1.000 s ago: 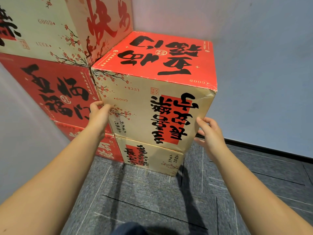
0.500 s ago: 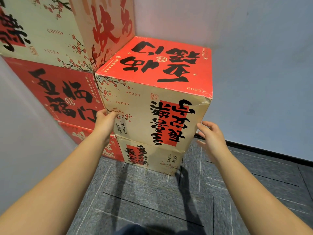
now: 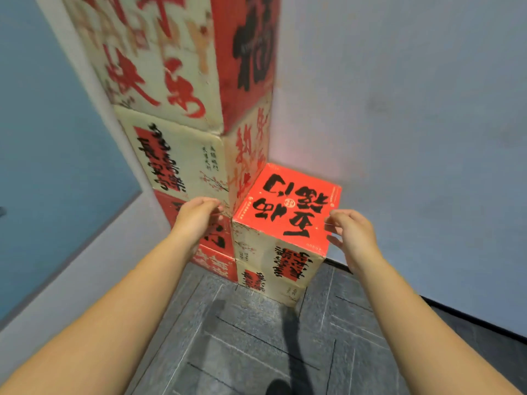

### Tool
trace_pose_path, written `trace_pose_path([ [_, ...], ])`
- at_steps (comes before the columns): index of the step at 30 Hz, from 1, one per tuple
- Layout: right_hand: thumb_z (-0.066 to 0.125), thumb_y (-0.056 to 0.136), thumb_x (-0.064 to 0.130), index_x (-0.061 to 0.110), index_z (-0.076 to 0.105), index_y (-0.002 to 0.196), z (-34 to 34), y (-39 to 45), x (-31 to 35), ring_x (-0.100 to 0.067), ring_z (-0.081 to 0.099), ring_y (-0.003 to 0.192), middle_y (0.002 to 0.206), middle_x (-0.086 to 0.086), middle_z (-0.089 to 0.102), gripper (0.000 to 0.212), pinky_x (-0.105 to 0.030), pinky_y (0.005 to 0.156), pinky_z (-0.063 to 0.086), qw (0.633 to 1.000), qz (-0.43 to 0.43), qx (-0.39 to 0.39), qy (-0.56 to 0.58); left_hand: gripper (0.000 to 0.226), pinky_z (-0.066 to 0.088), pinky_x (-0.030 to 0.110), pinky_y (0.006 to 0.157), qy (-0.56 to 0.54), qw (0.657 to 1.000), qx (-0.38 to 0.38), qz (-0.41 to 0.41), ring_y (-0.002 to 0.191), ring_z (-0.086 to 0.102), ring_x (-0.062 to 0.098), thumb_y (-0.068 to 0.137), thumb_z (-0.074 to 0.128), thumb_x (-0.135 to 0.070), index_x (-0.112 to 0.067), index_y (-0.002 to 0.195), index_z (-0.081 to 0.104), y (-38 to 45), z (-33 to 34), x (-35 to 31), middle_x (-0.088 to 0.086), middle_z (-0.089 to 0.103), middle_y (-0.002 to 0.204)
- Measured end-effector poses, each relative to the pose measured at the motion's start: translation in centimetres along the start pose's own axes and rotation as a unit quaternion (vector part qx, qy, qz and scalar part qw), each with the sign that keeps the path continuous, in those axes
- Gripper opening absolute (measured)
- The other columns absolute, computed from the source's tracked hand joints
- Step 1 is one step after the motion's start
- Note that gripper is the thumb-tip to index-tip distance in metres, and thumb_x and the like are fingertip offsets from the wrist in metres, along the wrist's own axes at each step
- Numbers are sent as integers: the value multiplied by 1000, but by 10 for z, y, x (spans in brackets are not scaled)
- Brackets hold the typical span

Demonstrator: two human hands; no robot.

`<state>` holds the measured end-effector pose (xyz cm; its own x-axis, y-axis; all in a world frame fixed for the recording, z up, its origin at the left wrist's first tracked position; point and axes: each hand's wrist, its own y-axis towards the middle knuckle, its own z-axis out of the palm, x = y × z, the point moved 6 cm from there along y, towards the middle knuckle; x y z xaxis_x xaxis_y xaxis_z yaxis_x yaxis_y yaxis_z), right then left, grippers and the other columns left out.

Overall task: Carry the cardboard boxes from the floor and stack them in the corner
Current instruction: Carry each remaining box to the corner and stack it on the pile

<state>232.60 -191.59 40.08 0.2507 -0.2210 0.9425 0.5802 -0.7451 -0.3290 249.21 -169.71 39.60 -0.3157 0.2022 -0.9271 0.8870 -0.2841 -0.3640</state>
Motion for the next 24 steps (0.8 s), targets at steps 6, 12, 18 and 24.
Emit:
trace_pose_path([
  [6,48,92,7,15,52,70,80,-76,97,-13,53,68,73,-2,55,24,-25,64,41,992,-31,117,-23,22,41,24,65,-30,995,-86,38,69,52,13,93,48,-13,-18,73,54,-84,-91,-91,1,57,78],
  [12,51,91,9,16,53,73,180,-144,124,-13,55,68,74,-2,58,19,-25,63,39,958,-39,279,-48,20,37,25,65,-74,973,-214,49,70,52,11,95,46,-16,-20,76,50,-170,-194,-96,-3,56,80],
  [18,50,92,14,20,50,73,271,-253,120,-8,51,64,73,2,56,20,-22,62,38,869,-65,477,-112,19,38,24,66,-136,901,-408,49,75,53,10,94,47,-19,-21,76,51,-304,-276,-62,-2,58,85],
  [24,52,92,15,18,52,76,297,-408,61,-10,53,67,76,0,56,16,-25,64,41,735,-54,651,-184,20,38,25,66,-206,789,-579,22,71,51,8,95,46,-18,-21,75,50,-470,-294,15,-4,55,81],
])
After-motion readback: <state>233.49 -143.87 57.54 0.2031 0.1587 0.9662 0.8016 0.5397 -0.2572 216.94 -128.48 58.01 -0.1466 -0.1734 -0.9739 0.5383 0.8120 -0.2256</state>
